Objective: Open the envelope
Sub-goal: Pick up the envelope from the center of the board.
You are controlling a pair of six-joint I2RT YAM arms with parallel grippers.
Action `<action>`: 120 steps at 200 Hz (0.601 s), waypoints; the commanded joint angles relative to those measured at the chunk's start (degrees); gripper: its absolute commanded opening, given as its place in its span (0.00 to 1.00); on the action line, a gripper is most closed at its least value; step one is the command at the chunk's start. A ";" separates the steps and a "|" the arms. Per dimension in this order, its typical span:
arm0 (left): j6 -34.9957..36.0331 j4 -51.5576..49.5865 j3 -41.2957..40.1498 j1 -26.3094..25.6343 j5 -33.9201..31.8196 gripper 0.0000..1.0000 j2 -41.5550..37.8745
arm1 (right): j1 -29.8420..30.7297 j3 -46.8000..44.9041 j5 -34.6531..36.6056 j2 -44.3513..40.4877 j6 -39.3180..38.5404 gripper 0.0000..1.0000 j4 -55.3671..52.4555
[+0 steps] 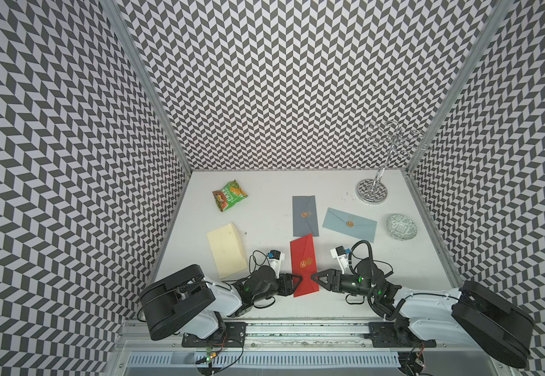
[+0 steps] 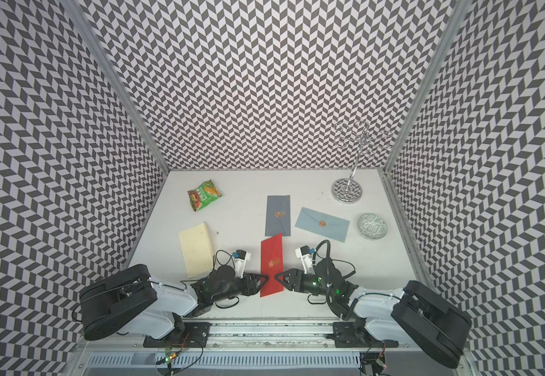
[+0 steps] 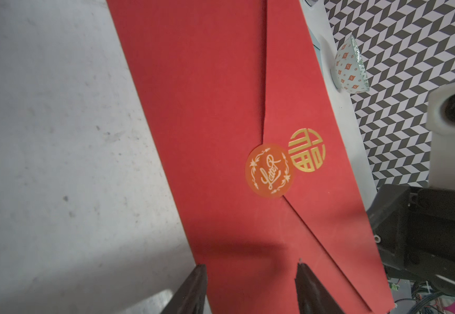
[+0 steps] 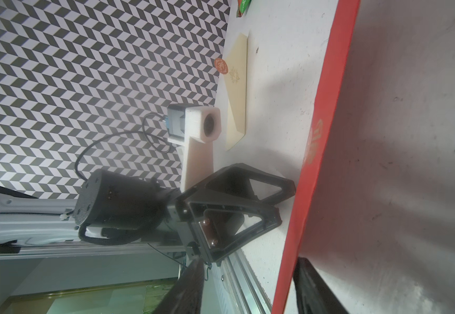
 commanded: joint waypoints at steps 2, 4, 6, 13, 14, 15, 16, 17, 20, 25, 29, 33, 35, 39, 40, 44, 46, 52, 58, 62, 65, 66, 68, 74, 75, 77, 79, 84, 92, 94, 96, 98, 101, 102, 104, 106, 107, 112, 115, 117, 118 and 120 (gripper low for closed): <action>0.05 -0.36 -0.77 -0.24 0.48 0.56 0.48 | 0.66 2.25 -0.12 1.85 0.17 0.52 3.48; 0.09 -0.36 -0.76 -0.24 0.48 0.56 0.49 | 0.62 2.35 -0.09 2.04 0.10 0.52 3.28; 0.10 -0.37 -0.76 -0.24 0.48 0.56 0.49 | 0.63 2.51 -0.01 2.20 0.08 0.51 3.11; 0.09 -0.37 -0.76 -0.24 0.44 0.56 0.46 | 0.75 3.07 0.33 2.76 0.00 0.49 1.92; 0.11 -0.37 -0.80 -0.24 0.43 0.56 0.48 | 0.71 3.14 0.39 2.81 -0.09 0.49 1.79; 0.08 -0.37 -0.78 -0.24 0.45 0.56 0.48 | 0.73 3.26 0.47 2.97 -0.14 0.49 1.59; 0.06 -0.34 -0.77 -0.24 0.45 0.56 0.44 | 0.74 3.32 0.50 3.09 -0.21 0.49 1.36; 0.06 -0.34 -0.81 -0.24 0.45 0.56 0.47 | 0.70 3.40 0.61 3.24 -0.29 0.48 1.15; 0.06 -0.36 -0.76 -0.24 0.48 0.56 0.49 | 0.71 3.59 0.81 3.50 -0.47 0.48 0.60; 0.06 -0.29 -0.76 -0.24 0.45 0.56 0.45 | 0.83 4.07 1.12 4.11 -0.89 0.46 -0.34; 0.09 -0.28 -0.82 -0.24 0.46 0.55 0.47 | 0.84 4.38 1.50 4.52 -1.10 0.44 -1.41; -0.03 -0.21 -0.84 -0.24 0.48 0.55 0.46 | 0.84 4.66 1.71 5.02 -1.27 0.43 -2.27; 0.01 -0.20 -0.85 -0.24 0.41 0.55 0.48 | 0.84 4.74 1.93 5.29 -1.34 0.42 -2.65; 0.03 -0.11 -0.86 -0.24 0.48 0.55 0.47 | 0.84 4.86 2.25 5.67 -1.50 0.39 -3.05; 0.04 -0.11 -0.85 -0.24 0.48 0.55 0.48 | 0.84 4.87 2.32 5.72 -1.50 0.39 -3.16; -0.08 -0.02 -0.95 -0.24 0.48 0.55 0.47 | 0.84 5.02 2.53 6.10 -1.51 0.37 -3.46; -0.05 0.05 -1.00 -0.24 0.48 0.55 0.44 | 0.88 5.02 2.53 6.29 -1.51 0.36 -3.58; -0.15 0.22 -1.11 -0.24 0.34 0.55 0.44 | 0.84 5.12 2.65 6.77 -1.58 0.34 -3.78; -0.18 0.33 -1.11 -0.24 0.38 0.55 0.41 | 0.79 5.06 2.65 7.07 -1.78 0.31 -3.90; -0.14 0.34 -1.17 -0.26 0.36 0.55 0.40 | 0.84 5.14 2.72 7.22 -1.96 0.29 -4.19; -0.16 0.34 -1.24 -0.20 0.33 0.55 0.27 | 0.84 5.30 2.80 7.33 -2.03 0.27 -4.47; -0.19 0.34 -1.22 -0.22 0.36 0.55 0.25 | 0.84 5.26 2.81 7.29 -2.12 0.27 -4.57; -0.19 0.34 -1.14 -0.23 0.34 0.55 0.25 | 0.84 5.24 2.89 7.33 -2.25 0.26 -4.85; -0.14 0.36 -1.18 -0.24 0.41 0.55 0.14 | 0.84 5.53 3.27 7.21 -2.55 0.23 -5.82; -0.14 0.35 -1.19 -0.24 0.40 0.55 0.14 | 0.79 5.56 3.36 7.19 -2.65 0.22 -6.04; -0.06 0.34 -1.20 -0.22 0.46 0.55 0.03 | 0.83 5.62 3.53 7.18 -2.76 0.21 -6.42; -0.11 0.38 -1.20 -0.23 0.47 0.55 -0.07 | 0.84 5.66 3.64 7.02 -2.92 0.19 -6.78; 0.00 0.34 -1.27 -0.24 0.48 0.55 -0.25 | 0.79 5.71 4.06 6.64 -3.29 0.17 -7.61; 0.07 0.26 -1.36 -0.24 0.25 0.55 -0.78 | 0.79 5.74 4.88 5.66 -3.89 0.13 -8.88; 0.08 0.19 -1.41 -0.24 0.22 0.55 -0.93 | 0.83 5.69 5.10 5.43 -4.06 0.12 -9.20; 0.05 0.12 -1.43 -0.24 0.15 0.55 -1.14 | 0.84 5.74 5.35 5.11 -4.28 0.12 -9.43; 0.05 0.09 -1.45 -0.24 0.07 0.55 -1.32 | 0.84 5.75 5.50 4.83 -4.44 0.11 -9.88; 0.06 0.00 -1.50 -0.24 -0.07 0.55 -1.59 | 0.84 5.83 5.88 4.30 -4.76 0.10 -10.45; 0.10 -0.01 -1.57 -0.24 -0.10 0.55 -1.74 | 0.84 5.84 6.03 4.20 -4.89 0.10 -10.68; 0.13 -0.08 -1.58 -0.24 -0.21 0.55 -1.89 | 0.84 5.84 6.24 3.86 -5.12 0.09 -11.05; 0.20 -0.10 -1.62 -0.24 -0.22 0.55 -2.13 | 0.84 5.85 6.38 3.55 -5.36 0.09 -11.48; 0.17 -0.10 -1.63 -0.24 -0.31 0.56 -2.22 | 0.84 5.85 6.54 3.38 -5.41 0.08 -11.72; 0.25 -0.25 -1.85 -0.24 -0.52 0.56 -2.92 | 0.85 5.84 7.17 2.47 -6.00 0.07 -12.86; 0.24 -0.51 -1.88 -0.24 -0.73 0.56 -3.39 | 0.84 5.84 7.50 1.99 -6.29 0.06 -13.43; 0.23 -0.60 -1.96 -0.24 -0.88 0.56 -3.67 | 0.79 5.80 7.73 1.79 -6.57 0.06 -13.81; 0.23 -0.66 -1.98 -0.24 -0.95 0.56 -3.87 | 0.82 5.82 7.83 1.54 -6.63 0.06 -13.90; 0.25 -0.81 -2.05 -0.24 -1.13 0.56 -4.25 | 0.83 5.84 7.97 1.08 -6.85 0.06 -14.17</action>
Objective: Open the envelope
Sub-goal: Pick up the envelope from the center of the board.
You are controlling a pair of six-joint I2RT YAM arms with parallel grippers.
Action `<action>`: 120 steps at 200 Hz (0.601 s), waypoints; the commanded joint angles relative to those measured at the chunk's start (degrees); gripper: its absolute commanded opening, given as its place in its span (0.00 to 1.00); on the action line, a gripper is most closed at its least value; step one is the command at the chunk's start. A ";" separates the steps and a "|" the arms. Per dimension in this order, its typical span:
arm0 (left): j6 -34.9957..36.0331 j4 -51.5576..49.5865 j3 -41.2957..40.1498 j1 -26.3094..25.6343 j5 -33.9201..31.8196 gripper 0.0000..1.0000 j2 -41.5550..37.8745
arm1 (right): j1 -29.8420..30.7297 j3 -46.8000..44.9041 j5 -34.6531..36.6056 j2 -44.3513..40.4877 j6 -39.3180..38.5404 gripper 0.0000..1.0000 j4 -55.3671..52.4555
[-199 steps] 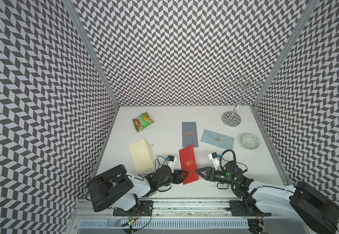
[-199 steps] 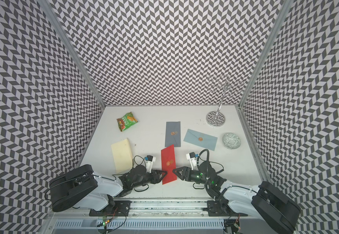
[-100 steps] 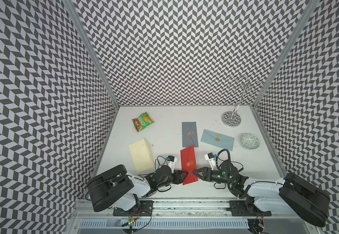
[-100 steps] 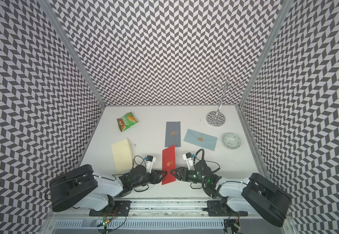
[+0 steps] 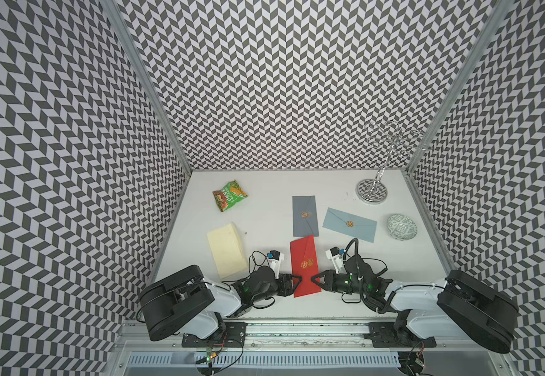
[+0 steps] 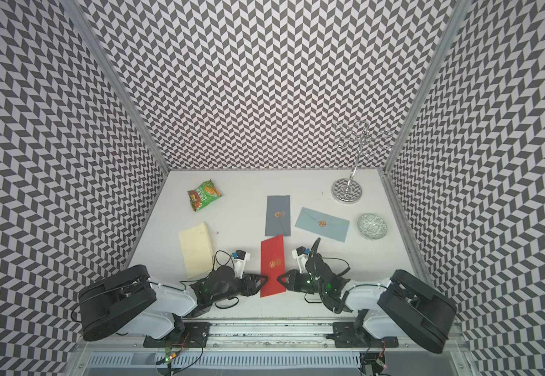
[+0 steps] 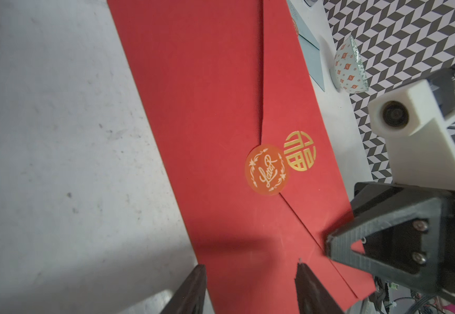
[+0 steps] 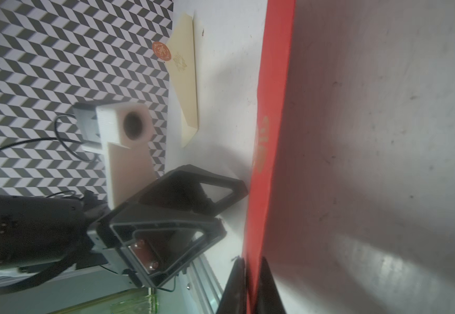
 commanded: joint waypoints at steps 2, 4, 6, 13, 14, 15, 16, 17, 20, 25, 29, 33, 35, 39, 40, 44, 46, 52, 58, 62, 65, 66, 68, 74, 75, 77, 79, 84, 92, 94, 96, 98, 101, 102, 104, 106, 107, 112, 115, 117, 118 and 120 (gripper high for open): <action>0.21 -1.03 -1.28 -0.28 -1.26 0.56 -3.51 | 0.25 1.30 3.98 -4.32 -3.24 0.06 -3.55; 0.15 -1.18 -1.37 -0.25 -1.51 0.56 -3.85 | 0.25 1.28 4.12 -4.83 -3.45 0.05 -3.86; 0.14 -1.29 -1.45 -0.24 -1.66 0.56 -4.35 | 0.25 1.21 4.26 -5.14 -3.70 0.05 -4.10; 0.05 -1.80 -1.83 -0.19 -2.42 0.56 -6.00 | 0.25 1.06 4.78 -6.68 -4.37 0.04 -5.15; 0.05 -1.88 -1.93 -0.22 -2.61 0.56 -6.33 | 0.25 1.04 4.87 -6.97 -4.53 0.04 -5.29; 0.09 -1.97 -1.98 -0.23 -2.74 0.56 -6.67 | 0.25 1.02 5.00 -7.16 -4.61 0.04 -5.45; 0.07 -2.06 -2.01 -0.28 -2.81 0.56 -6.88 | 0.25 1.02 5.07 -7.39 -4.74 0.04 -5.58; 0.10 -2.19 -2.02 -0.26 -2.89 0.56 -7.12 | 0.25 1.02 5.14 -7.67 -4.85 0.04 -5.73; 0.13 -2.63 -2.11 -0.24 -3.46 0.56 -8.07 | 0.25 0.94 5.40 -8.43 -5.29 0.04 -6.11; 0.10 -3.55 -2.20 -0.19 -4.23 0.57 -9.71 | 0.25 0.85 5.83 -9.71 -6.08 0.04 -6.66; 0.10 -4.35 -2.28 -0.28 -5.06 0.58 -11.06 | 0.25 0.75 6.28 -10.84 -6.65 0.03 -7.09; 0.12 -5.09 -2.29 -0.31 -5.95 0.58 -12.43 | 0.27 0.63 6.82 -11.98 -7.25 0.03 -7.60; 0.18 -5.43 -2.30 -0.28 -6.42 0.58 -13.24 | 0.25 0.65 7.11 -12.59 -7.53 0.03 -7.96; 0.14 -6.24 -2.17 -0.24 -7.46 0.59 -14.61 | 0.23 0.52 7.77 -13.75 -8.06 0.03 -8.36; 0.23 -6.43 -2.15 -0.24 -7.72 0.59 -14.94 | 0.24 0.55 7.95 -14.07 -8.18 0.03 -8.48; 0.45 -7.37 -1.90 -0.24 -8.91 0.59 -16.37 | 0.23 0.43 8.50 -15.31 -8.80 0.03 -8.69; 0.65 -7.89 -1.70 -0.22 -9.42 0.59 -17.13 | 0.24 0.32 8.83 -15.93 -9.02 0.03 -8.69; 1.56 -9.61 -0.81 -0.17 -10.86 0.60 -19.10 | 0.25 -0.06 9.80 -17.78 -9.69 0.02 -8.64; 2.90 -10.94 0.58 -0.15 -12.08 0.61 -21.19 | 0.25 -0.34 10.97 -19.62 -10.17 0.03 -8.44; 3.93 -12.01 1.49 -0.05 -13.00 0.62 -22.34 | 0.12 -0.47 12.07 -20.72 -10.49 0.03 -8.28; 4.65 -12.77 2.16 -0.02 -13.64 0.63 -23.10 | 0.16 -0.48 12.90 -21.70 -10.75 0.03 -8.30; 4.86 -12.95 2.39 0.00 -13.93 0.63 -23.40 | 0.11 -0.52 13.19 -21.99 -10.88 0.03 -8.32; 5.36 -13.39 2.81 0.02 -14.37 0.63 -23.85 | 0.13 -0.56 13.63 -22.61 -11.21 0.02 -8.33; 6.55 -14.39 4.05 0.09 -15.79 0.65 -25.10 | 0.07 -0.28 15.60 -24.29 -12.32 0.02 -8.40; 6.82 -14.51 4.30 0.10 -15.93 0.65 -25.24 | 0.07 -0.29 15.86 -24.57 -12.51 0.02 -8.41; 7.30 -14.60 4.67 0.11 -16.25 0.65 -25.54 | 0.07 -0.21 16.45 -25.10 -12.89 0.02 -8.38; 7.73 -14.62 5.04 0.18 -16.60 0.65 -25.88 | 0.03 -0.13 17.17 -25.54 -13.22 0.02 -8.37; 9.20 -14.67 5.95 0.35 -17.03 0.66 -26.59 | -0.01 -0.08 18.81 -26.64 -13.90 0.02 -8.11; 11.16 -14.91 7.40 0.70 -17.74 0.66 -27.31 | -0.46 0.53 20.32 -28.10 -14.99 0.02 -8.58; 11.62 -15.00 7.82 0.85 -17.80 0.66 -27.46 | -0.63 0.80 20.51 -28.33 -15.40 0.02 -8.84; 12.10 -15.16 8.16 1.00 -17.82 0.67 -27.55 | -0.85 1.07 20.64 -28.57 -15.72 0.02 -9.03; 12.51 -15.24 8.51 1.19 -17.82 0.67 -27.66 | -1.06 1.25 20.63 -28.78 -16.04 0.02 -9.24; 13.21 -15.46 9.07 1.43 -17.82 0.68 -27.72 | -1.45 1.35 20.64 -29.00 -16.64 0.02 -9.48; 13.40 -15.53 9.27 1.56 -17.78 0.68 -27.78 | -1.53 1.36 20.62 -29.07 -16.86 0.01 -9.52; 13.82 -15.66 9.62 1.79 -17.68 0.68 -27.85 | -1.87 3.01 20.50 -29.13 -17.27 0.02 -9.67; 14.08 -15.76 9.95 2.07 -17.59 0.68 -27.95 | -2.15 3.71 20.33 -29.14 -17.59 0.02 -9.77; 14.27 -15.90 10.15 2.19 -17.53 0.68 -27.98 | -2.31 3.99 20.29 -29.14 -17.82 0.02 -9.84; 14.96 -16.21 10.99 2.95 -17.12 0.68 -28.07 | -3.04 5.21 19.75 -29.12 -18.99 0.01 -10.15; 15.29 -16.41 11.42 3.48 -16.77 0.69 -28.10 | -3.47 5.90 19.35 -29.02 -19.81 0.01 -10.30; 15.50 -16.50 11.70 3.79 -16.48 0.69 -28.10 | -3.74 6.45 19.10 -28.87 -20.38 0.01 -10.41; 15.60 -16.49 11.86 4.06 -16.32 0.69 -28.10 | -3.85 6.63 18.97 -28.83 -20.67 0.01 -10.47; 15.78 -16.58 12.09 4.46 -16.04 0.69 -28.15 | -4.09 7.14 18.72 -28.74 -21.28 0.01 -10.63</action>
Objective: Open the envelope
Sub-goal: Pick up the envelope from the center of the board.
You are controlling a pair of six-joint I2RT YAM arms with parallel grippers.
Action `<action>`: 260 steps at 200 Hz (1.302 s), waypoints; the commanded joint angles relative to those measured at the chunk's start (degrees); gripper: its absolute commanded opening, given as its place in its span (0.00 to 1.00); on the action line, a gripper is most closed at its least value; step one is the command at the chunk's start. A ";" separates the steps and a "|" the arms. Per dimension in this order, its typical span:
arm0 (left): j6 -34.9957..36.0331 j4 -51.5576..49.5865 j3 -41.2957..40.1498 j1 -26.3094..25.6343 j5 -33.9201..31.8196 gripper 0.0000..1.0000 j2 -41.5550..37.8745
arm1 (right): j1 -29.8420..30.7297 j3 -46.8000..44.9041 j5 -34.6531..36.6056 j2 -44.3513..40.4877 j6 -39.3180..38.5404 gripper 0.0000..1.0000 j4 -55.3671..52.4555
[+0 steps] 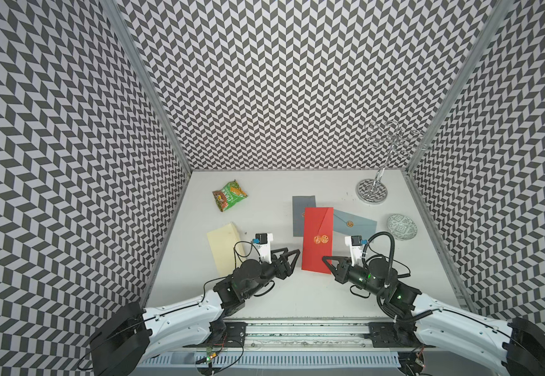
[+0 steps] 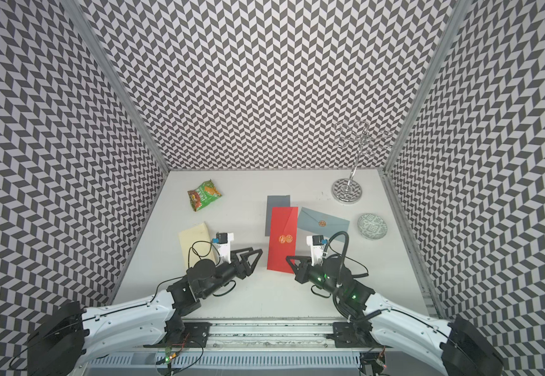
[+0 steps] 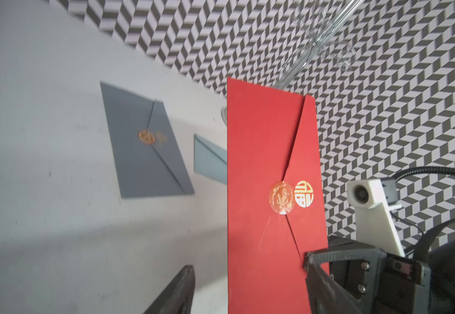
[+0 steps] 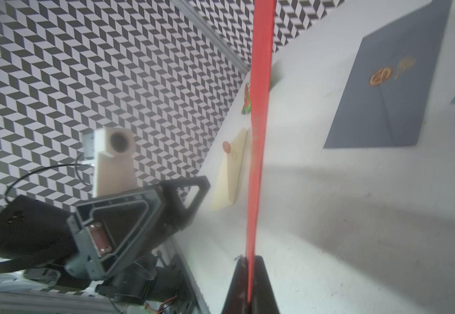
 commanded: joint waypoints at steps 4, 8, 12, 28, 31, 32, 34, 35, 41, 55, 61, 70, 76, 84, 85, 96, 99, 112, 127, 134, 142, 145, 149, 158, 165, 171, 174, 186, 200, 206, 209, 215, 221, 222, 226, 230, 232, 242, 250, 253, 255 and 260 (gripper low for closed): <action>6.57 -3.19 4.38 3.84 -0.42 0.69 -0.81 | -2.79 6.91 1.93 -0.20 -8.19 0.01 0.37; 6.58 -3.24 4.84 4.89 0.53 0.69 -0.84 | -3.16 7.80 1.18 0.02 -9.07 0.01 0.02; 6.54 -2.97 5.23 6.02 1.91 0.69 -0.95 | -3.38 8.52 0.34 0.26 -10.43 0.00 -0.34; 6.75 -1.08 6.22 10.32 7.72 0.70 -1.25 | -3.52 9.06 -4.87 0.80 -13.91 0.00 -1.06; 6.69 -0.95 6.42 11.11 8.46 0.70 -1.39 | -3.52 8.30 -6.28 0.81 -13.92 0.00 -0.14; 6.68 -0.97 6.53 11.33 8.74 0.70 -1.45 | -3.52 7.98 -6.84 0.83 -13.88 0.00 0.25; 6.58 -0.98 6.72 11.73 9.16 0.70 -1.49 | -3.52 7.25 -7.85 0.85 -13.68 0.00 1.07; 6.54 -0.98 6.77 11.95 9.48 0.70 -1.54 | -3.52 6.84 -8.32 0.76 -13.54 0.00 1.60; 6.21 -0.94 6.99 12.84 10.97 0.70 -1.88 | -3.52 4.45 -11.00 0.59 -12.49 0.00 5.21; 6.22 2.14 5.24 13.70 15.66 0.70 -3.27 | -3.53 -2.73 -15.79 -0.02 -10.43 0.00 12.74; 6.06 4.47 3.75 13.83 17.52 0.71 -3.99 | -3.52 -4.48 -16.13 -0.48 -10.25 0.00 14.93; 5.28 7.50 1.33 13.93 19.34 0.72 -5.02 | -3.60 -4.84 -15.85 -1.71 -10.40 0.00 14.72; 4.57 9.12 -0.31 13.93 19.79 0.72 -5.59 | -3.69 -4.23 -16.30 -2.54 -11.07 0.00 13.20; 3.77 10.83 -2.08 14.13 19.82 0.73 -6.08 | -3.73 -3.55 -17.82 -3.42 -11.98 0.00 12.29; 3.64 11.03 -2.24 14.20 19.82 0.73 -6.12 | -3.71 -3.48 -18.06 -3.53 -12.07 0.00 12.27; 2.60 12.37 -3.39 15.00 20.98 0.73 -6.42 | -3.69 -2.96 -19.92 -4.13 -12.74 0.00 11.75; 2.48 12.59 -3.46 15.30 21.66 0.73 -6.43 | -3.69 -2.90 -20.29 -4.28 -12.78 0.00 11.57; 2.36 13.22 -3.00 16.41 24.87 0.73 -6.18 | -3.68 -2.48 -21.69 -4.37 -12.96 0.00 10.95; 2.30 14.22 -2.54 16.56 27.17 0.74 -5.23 | -3.69 -2.08 -23.22 -4.63 -13.18 0.00 11.17; 2.07 15.09 -2.50 16.56 28.11 0.74 -4.50 | -3.64 -1.77 -23.54 -4.62 -13.31 0.00 10.97; 1.69 16.63 -2.58 16.56 29.31 0.74 -3.71 | -3.68 -1.51 -23.67 -4.47 -13.31 0.00 10.69; 1.54 17.29 -2.63 16.56 29.77 0.75 -3.39 | -3.69 -1.52 -23.85 -4.44 -13.31 0.00 10.56; 1.42 18.14 -2.67 16.56 30.47 0.75 -2.89 | -3.69 -1.43 -24.18 -4.34 -13.36 0.00 10.54; 1.24 20.01 -2.63 16.56 32.23 0.75 -1.71 | -3.69 -1.33 -25.33 -3.93 -13.56 0.00 10.81; 1.14 21.13 -2.50 16.55 33.47 0.75 -0.73 | -3.69 -1.14 -26.19 -3.58 -13.79 0.00 10.83; 0.98 22.01 -2.41 16.51 34.31 0.74 0.03 | -3.69 -0.83 -26.67 -3.32 -14.02 0.00 10.61; 0.89 22.48 -2.41 16.55 34.69 0.73 0.48 | -3.69 -0.67 -26.89 -3.15 -14.09 0.00 10.46; 0.70 23.80 -2.11 16.56 35.68 0.71 2.24 | -3.69 -0.60 -28.41 -2.56 -14.19 0.00 11.19; 0.28 25.22 -1.88 16.56 36.28 0.67 3.79 | -3.69 -0.57 -30.38 -1.74 -14.34 0.00 12.29; 0.04 26.23 -1.81 16.56 36.95 0.66 4.42 | -3.69 -0.52 -30.80 -1.25 -14.47 0.00 12.35; -0.01 26.63 -1.73 16.56 37.37 0.66 4.69 | -3.69 -0.42 -30.96 -1.09 -14.54 0.00 12.33; -0.14 27.46 -1.53 16.56 38.24 0.65 5.21 | -3.69 -0.22 -31.04 -0.55 -14.77 0.00 12.07; -0.26 27.90 -1.45 16.56 38.82 0.64 5.60 | -3.69 0.04 -31.08 -0.11 -15.09 0.00 11.54; -0.27 27.91 -1.45 16.56 38.86 0.63 5.69 | -3.69 0.07 -31.06 -0.07 -15.17 0.00 11.45; -0.28 28.09 -1.32 16.56 39.04 0.62 5.77 | -3.69 0.11 -31.04 0.13 -15.38 0.00 11.16; -0.28 28.10 -1.30 16.55 39.07 0.61 5.96 | -3.69 0.14 -31.03 0.45 -15.41 0.00 11.17; -0.28 28.08 -1.28 16.55 39.05 0.61 6.01 | -3.69 0.11 -31.06 0.55 -15.49 0.00 11.22; -0.28 28.11 -1.27 16.56 39.07 0.58 6.05 | -3.69 0.18 -31.16 1.02 -15.64 0.00 11.34; -0.15 28.18 -1.31 16.60 39.07 0.55 6.02 | -3.72 0.17 -30.80 1.43 -15.85 0.00 11.12; -0.06 28.10 -1.27 16.56 39.06 0.54 6.03 | -3.70 0.18 -30.71 1.52 -15.86 0.00 11.13; -0.02 28.11 -1.27 16.58 39.07 0.54 5.98 | -3.69 0.18 -30.60 1.66 -15.86 0.00 11.15; 0.09 28.11 -1.27 16.58 39.07 0.52 5.98 | -3.69 0.11 -30.63 1.93 -15.95 0.00 11.15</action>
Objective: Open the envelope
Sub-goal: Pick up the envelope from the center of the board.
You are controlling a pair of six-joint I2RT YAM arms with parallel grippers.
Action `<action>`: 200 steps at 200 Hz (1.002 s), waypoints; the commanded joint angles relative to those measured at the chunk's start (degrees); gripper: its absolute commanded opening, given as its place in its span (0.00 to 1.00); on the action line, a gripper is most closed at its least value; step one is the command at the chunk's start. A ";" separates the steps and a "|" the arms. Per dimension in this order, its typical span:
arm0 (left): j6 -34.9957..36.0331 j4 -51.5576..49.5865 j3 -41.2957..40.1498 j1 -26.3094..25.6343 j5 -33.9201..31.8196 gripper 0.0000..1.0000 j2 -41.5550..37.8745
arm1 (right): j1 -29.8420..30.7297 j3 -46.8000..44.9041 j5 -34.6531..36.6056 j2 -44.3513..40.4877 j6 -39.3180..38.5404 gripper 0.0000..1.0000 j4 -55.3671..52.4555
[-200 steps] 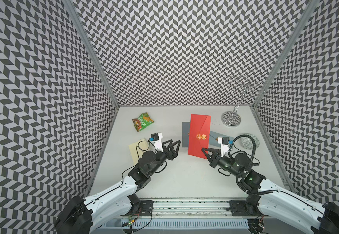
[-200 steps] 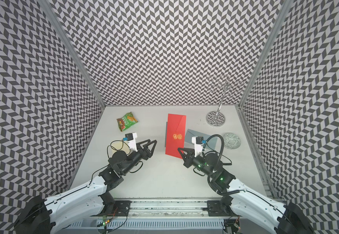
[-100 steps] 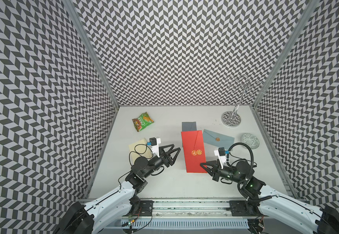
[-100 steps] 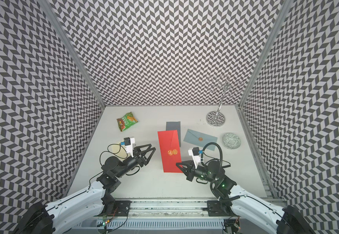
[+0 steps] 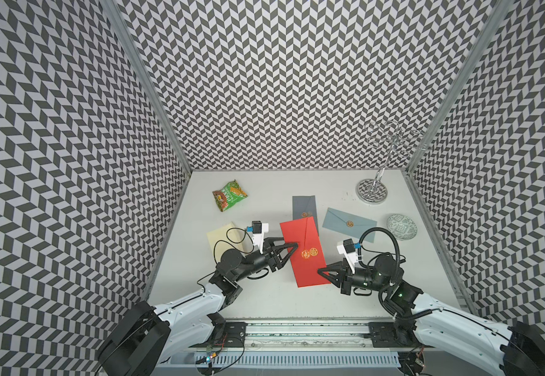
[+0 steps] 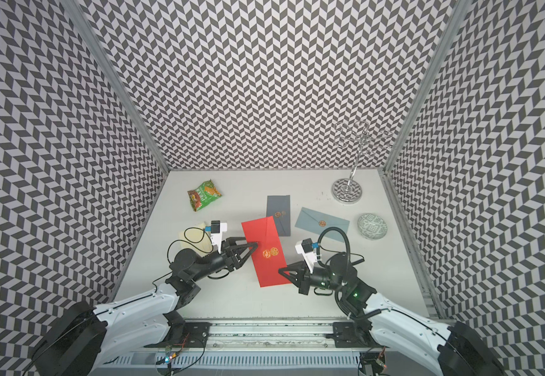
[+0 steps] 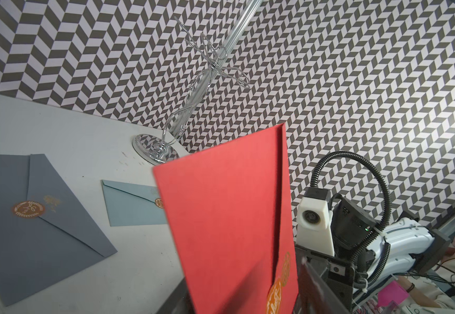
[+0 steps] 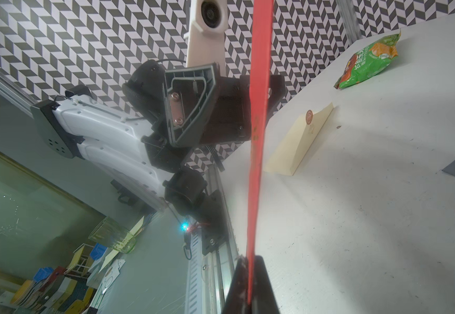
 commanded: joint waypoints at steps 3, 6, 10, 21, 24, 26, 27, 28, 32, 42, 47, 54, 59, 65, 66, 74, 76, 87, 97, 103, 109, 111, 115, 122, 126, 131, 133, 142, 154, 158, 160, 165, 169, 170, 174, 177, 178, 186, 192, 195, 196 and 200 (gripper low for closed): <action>0.43 3.23 1.60 0.12 1.88 0.50 -0.06 | -0.13 1.75 -0.83 0.90 -1.48 0.00 3.32; 0.49 3.15 1.68 0.12 1.89 0.49 0.03 | -0.11 1.76 -0.89 1.12 -1.54 0.00 3.25; 0.53 3.09 1.73 0.12 1.89 0.47 0.13 | -0.11 1.74 -0.89 1.34 -1.74 0.00 3.10; 0.62 2.99 1.86 0.12 1.90 0.40 0.19 | -0.11 1.74 -0.27 1.82 -1.96 0.00 2.43; 0.67 3.03 1.86 0.12 1.88 0.38 0.32 | -0.11 1.76 -0.05 1.94 -1.92 0.00 2.31; 0.68 3.03 1.86 0.12 1.87 0.37 0.31 | -0.11 1.76 0.09 2.00 -2.00 0.00 2.17; 0.69 3.03 1.86 0.12 1.88 0.36 0.30 | -0.11 1.76 0.12 2.02 -2.03 0.00 2.11; 0.70 3.03 1.86 0.12 1.89 0.35 0.33 | -0.11 1.76 0.19 2.08 -2.04 0.00 2.03; 0.71 3.02 1.86 0.10 1.89 0.32 0.40 | -0.07 1.75 0.37 2.23 -2.13 0.00 1.83; 0.84 2.86 1.86 0.12 1.66 0.26 0.38 | -0.11 1.75 0.81 2.39 -2.14 0.00 1.59; 0.89 2.79 1.86 0.08 1.58 0.24 0.42 | -0.11 1.72 1.29 2.47 -2.14 0.00 1.18; 0.97 2.47 1.86 0.12 1.46 0.22 0.38 | -0.11 3.57 2.45 2.41 -2.14 0.01 0.54; 1.06 2.25 1.90 0.12 1.28 0.19 0.37 | -0.11 3.92 3.30 2.31 -2.12 0.01 -0.26; 1.06 2.08 1.82 0.12 1.07 0.17 0.15 | -0.11 4.10 4.36 2.32 -2.21 0.02 -1.07; 1.06 2.07 1.79 0.12 1.04 0.17 0.13 | -0.15 4.12 4.59 2.27 -2.22 0.03 -1.23; 1.05 2.07 1.62 0.07 0.65 0.14 -0.08 | -0.19 4.29 6.47 2.12 -2.08 0.05 -2.29; 0.99 2.03 1.54 0.09 0.59 0.13 -0.14 | -0.19 4.30 6.81 2.00 -2.02 0.06 -2.60; 1.06 1.69 1.26 0.08 0.02 0.06 -0.48 | -0.20 4.48 9.62 1.42 -1.56 0.12 -4.21; 1.31 1.06 1.03 0.10 -0.75 0.02 -0.88 | -0.24 4.65 12.78 0.56 -0.82 0.17 -6.06; 1.61 0.18 1.08 0.12 -1.27 0.01 -1.21 | -0.22 4.87 14.76 -0.18 -0.18 0.20 -7.50; 2.00 -1.04 1.07 0.12 -1.78 0.00 -1.58 | -0.18 5.03 16.61 -0.92 0.55 0.24 -8.92; 2.20 -1.30 1.07 0.10 -1.97 0.00 -1.72 | -0.19 5.08 17.54 -1.23 0.86 0.25 -9.36; 2.44 -1.87 0.94 0.08 -2.54 0.00 -2.01 | -0.20 5.22 18.88 -1.81 1.42 0.27 -10.09; 2.64 -2.47 0.66 -0.05 -3.62 0.00 -2.39 | -0.22 5.19 22.06 -2.81 2.86 0.30 -11.16; 2.64 -2.65 0.41 -0.12 -4.23 0.00 -2.63 | -0.20 5.21 24.18 -3.43 3.94 0.33 -11.77; 2.73 -2.97 0.18 -0.10 -4.78 0.00 -2.88 | -0.21 5.35 26.94 -4.20 5.84 0.44 -13.05; 2.84 -3.26 0.19 -0.13 -4.94 0.00 -2.99 | -0.20 5.36 27.75 -4.55 6.69 0.49 -13.45; 3.69 -4.94 0.50 -0.14 -5.82 0.00 -3.37 | -0.20 5.39 31.23 -6.08 9.84 0.64 -15.36; 4.76 -6.42 0.67 -0.89 -7.83 0.00 -3.76 | -0.28 5.25 33.36 -8.31 12.71 0.85 -17.07; 4.98 -6.61 0.63 -1.33 -8.73 0.00 -3.71 | -0.35 5.03 33.77 -9.22 13.10 0.92 -17.22; 5.03 -6.69 0.65 -1.67 -9.16 0.00 -3.64 | -0.37 4.84 33.85 -9.74 13.14 0.95 -17.17; 5.30 -6.87 0.76 -2.32 -10.07 0.00 -3.43 | -0.37 4.38 33.89 -10.88 13.37 1.00 -16.85; 5.63 -7.09 1.02 -2.87 -10.59 0.00 -3.19 | -0.37 3.87 34.12 -11.85 14.15 1.00 -16.69; 5.72 -7.17 1.09 -3.00 -10.68 0.00 -3.12 | -0.37 3.74 34.28 -12.07 14.44 1.00 -16.69; 6.14 -7.74 1.55 -3.69 -11.10 0.00 -2.91 | -0.38 3.20 34.90 -13.03 16.31 1.00 -16.89; 6.57 -8.42 1.92 -4.27 -11.50 0.00 -2.67 | -0.44 2.81 35.48 -13.79 17.64 1.00 -16.98; 6.85 -8.63 2.15 -4.40 -11.66 0.00 -2.60 | -0.49 2.77 35.66 -14.05 18.08 1.00 -17.05; 8.53 -10.88 3.49 -6.48 -14.24 0.00 -2.09 | -0.46 -0.26 35.99 -15.91 20.41 1.00 -15.84; 9.60 -12.42 4.31 -8.34 -17.16 0.00 -1.78 | -0.46 -1.80 35.44 -17.03 20.74 1.00 -13.77; 10.01 -12.99 4.65 -9.24 -18.93 0.00 -1.62 | -0.44 -2.39 34.92 -17.45 20.98 1.00 -12.99; 10.11 -13.20 4.75 -9.53 -19.46 0.00 -1.55 | -0.45 -2.51 34.76 -17.50 21.02 1.00 -12.77; 10.34 -13.78 5.11 -10.61 -21.29 0.00 -1.26 | -0.46 -3.03 34.17 -17.87 21.06 1.00 -11.87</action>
